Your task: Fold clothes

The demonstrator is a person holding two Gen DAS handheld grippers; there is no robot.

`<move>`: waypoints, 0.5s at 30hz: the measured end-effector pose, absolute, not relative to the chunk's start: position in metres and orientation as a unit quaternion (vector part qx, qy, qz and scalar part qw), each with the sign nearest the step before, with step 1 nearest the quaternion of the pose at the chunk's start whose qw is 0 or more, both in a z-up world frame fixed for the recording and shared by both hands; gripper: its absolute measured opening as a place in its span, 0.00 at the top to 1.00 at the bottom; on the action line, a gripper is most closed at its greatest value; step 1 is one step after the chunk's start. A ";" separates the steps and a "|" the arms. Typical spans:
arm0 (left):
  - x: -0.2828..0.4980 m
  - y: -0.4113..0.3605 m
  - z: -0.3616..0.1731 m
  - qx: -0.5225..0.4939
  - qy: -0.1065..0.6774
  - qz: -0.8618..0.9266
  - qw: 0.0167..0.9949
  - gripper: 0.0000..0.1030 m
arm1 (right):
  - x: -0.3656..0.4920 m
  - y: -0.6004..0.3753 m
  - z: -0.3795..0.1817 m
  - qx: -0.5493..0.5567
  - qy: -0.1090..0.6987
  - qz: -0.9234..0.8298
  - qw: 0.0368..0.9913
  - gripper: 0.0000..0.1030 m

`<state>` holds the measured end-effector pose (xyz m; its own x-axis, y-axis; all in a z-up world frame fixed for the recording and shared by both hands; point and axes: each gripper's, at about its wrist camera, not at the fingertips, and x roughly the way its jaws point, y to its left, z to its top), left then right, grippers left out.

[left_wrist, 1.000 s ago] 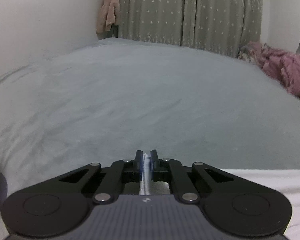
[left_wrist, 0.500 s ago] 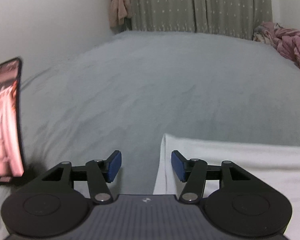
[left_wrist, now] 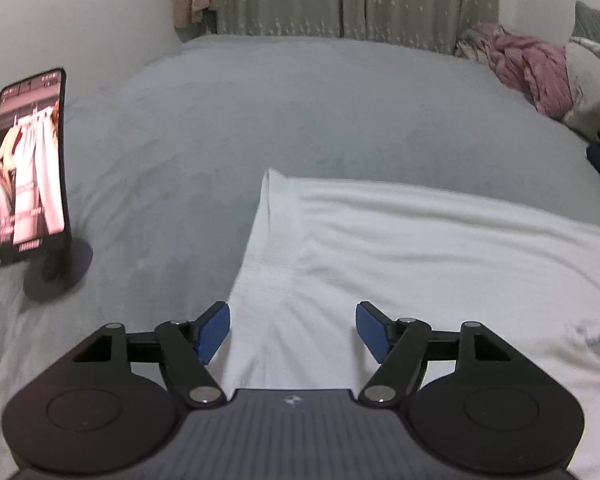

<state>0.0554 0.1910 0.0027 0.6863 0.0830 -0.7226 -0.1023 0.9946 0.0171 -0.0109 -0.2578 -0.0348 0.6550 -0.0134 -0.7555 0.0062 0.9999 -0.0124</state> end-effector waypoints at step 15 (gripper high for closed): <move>-0.018 0.222 -0.013 -0.071 0.406 0.100 0.905 0.29 | -0.096 -0.269 -0.014 0.077 0.398 -0.013 0.914 0.25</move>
<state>-0.0181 0.2223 -0.0128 0.6495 0.1246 -0.7501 -0.2393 0.9698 -0.0461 -0.0958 -0.2690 -0.0143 0.6824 0.0383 -0.7300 0.0851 0.9877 0.1313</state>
